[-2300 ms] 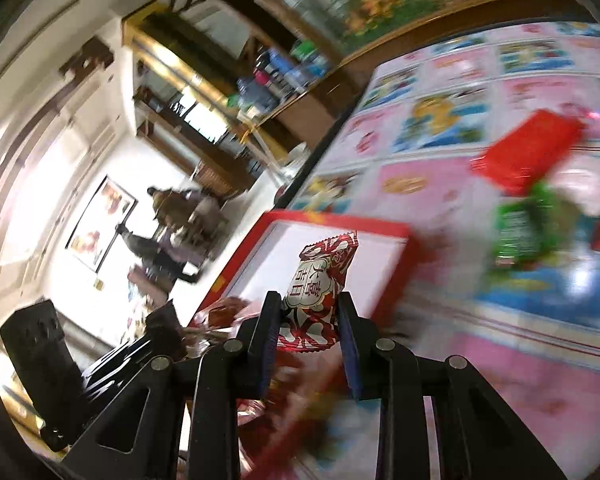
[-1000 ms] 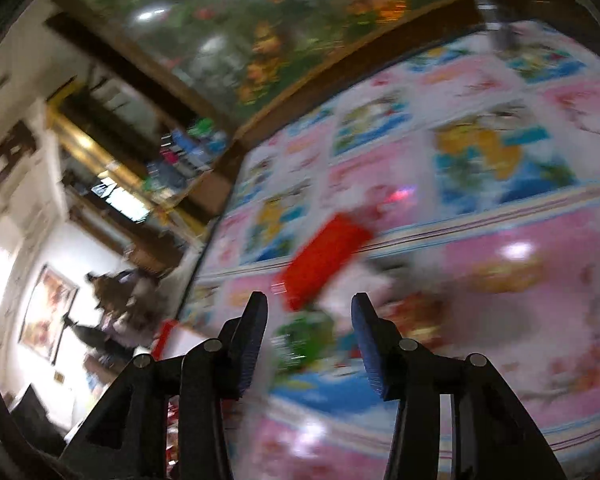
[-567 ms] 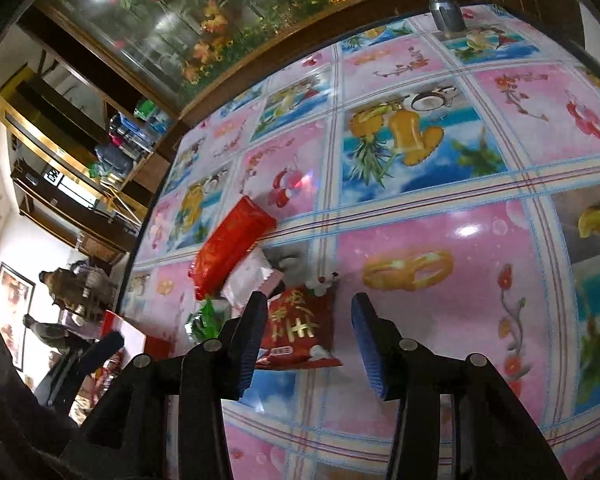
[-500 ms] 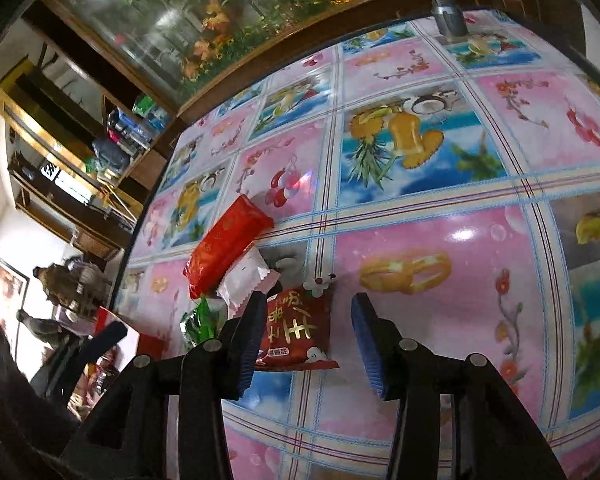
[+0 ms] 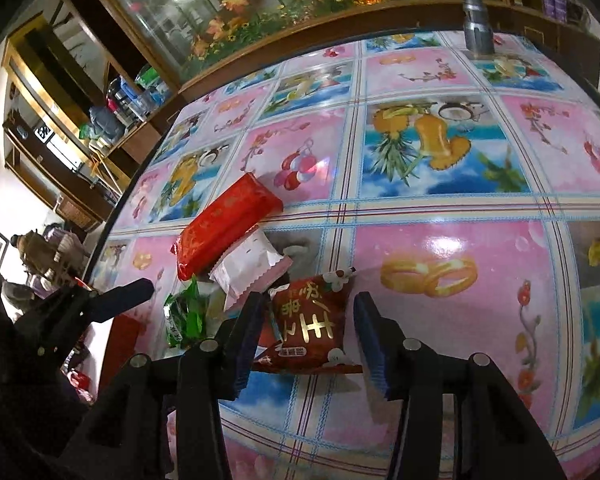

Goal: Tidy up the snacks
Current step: 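Grasp the red gold-lettered candy with the right gripper while the left gripper reaches the green candy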

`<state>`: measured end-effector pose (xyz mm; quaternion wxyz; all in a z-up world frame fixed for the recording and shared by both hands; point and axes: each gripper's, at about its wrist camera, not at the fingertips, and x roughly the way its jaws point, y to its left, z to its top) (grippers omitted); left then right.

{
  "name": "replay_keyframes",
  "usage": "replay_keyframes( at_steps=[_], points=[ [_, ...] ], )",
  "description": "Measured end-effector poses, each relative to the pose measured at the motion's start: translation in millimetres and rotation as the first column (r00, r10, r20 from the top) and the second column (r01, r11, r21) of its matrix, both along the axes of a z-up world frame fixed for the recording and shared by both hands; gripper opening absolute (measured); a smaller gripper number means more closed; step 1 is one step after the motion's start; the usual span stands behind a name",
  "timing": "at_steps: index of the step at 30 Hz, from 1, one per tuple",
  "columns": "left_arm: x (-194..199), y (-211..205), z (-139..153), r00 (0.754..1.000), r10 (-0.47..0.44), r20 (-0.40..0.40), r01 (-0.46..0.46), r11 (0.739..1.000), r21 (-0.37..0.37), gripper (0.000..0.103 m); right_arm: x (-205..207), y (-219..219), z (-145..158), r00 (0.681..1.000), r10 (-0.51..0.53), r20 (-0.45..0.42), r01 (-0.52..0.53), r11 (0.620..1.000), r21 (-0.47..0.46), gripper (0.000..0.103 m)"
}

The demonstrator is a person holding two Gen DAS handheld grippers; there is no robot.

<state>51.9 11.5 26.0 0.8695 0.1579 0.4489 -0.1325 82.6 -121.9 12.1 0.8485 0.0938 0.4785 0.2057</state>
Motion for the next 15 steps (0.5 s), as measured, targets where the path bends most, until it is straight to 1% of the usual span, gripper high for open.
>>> replay_keyframes(
  at_steps=[1, 2, 3, 4, 6, 10, 14, 15],
  points=[
    [2, 3, -3, 1.0, 0.012, -0.012, -0.012, 1.0, -0.008, 0.057, 0, 1, 0, 1.0, 0.003, 0.005, -0.003, 1.0, -0.008, 0.049],
    [3, 5, -5, 1.0, 0.02, -0.022, -0.021, 1.0, -0.015, 0.054, -1, 2, 0, 1.0, 0.005, 0.01, -0.005, 1.0, -0.017, 0.049],
    [5, 9, -8, 0.998, 0.04, -0.039, -0.041, 0.999, -0.025, 0.048, -1, 3, 0, 1.0, 0.007, 0.014, -0.006, 1.0, -0.023, 0.049],
    [7, 13, -10, 0.997, 0.06, -0.056, -0.063, 0.997, -0.044, 0.047, -2, 4, 0, 1.0, 0.009, 0.018, -0.009, 0.999, -0.032, 0.049],
    [9, 17, -10, 0.995, 0.081, -0.064, -0.085, 0.993, -0.077, 0.045, -2, 6, 0, 1.0, 0.015, 0.027, -0.014, 0.999, -0.052, 0.049],
    [8, 15, -11, 0.993, 0.101, -0.059, -0.104, 0.993, -0.061, 0.039, -5, 13, 0, 0.998, 0.03, 0.047, -0.025, 0.994, -0.107, 0.048],
    [3, 7, -10, 0.994, 0.098, -0.052, -0.1, 0.994, -0.039, 0.034, -7, 16, 1, 0.998, 0.037, 0.056, -0.028, 0.988, -0.153, 0.041],
    [2, 6, -10, 0.994, 0.099, -0.052, -0.101, 0.994, -0.039, 0.033, -7, 15, 1, 0.998, 0.036, 0.055, -0.027, 0.987, -0.158, 0.037]
  ],
)
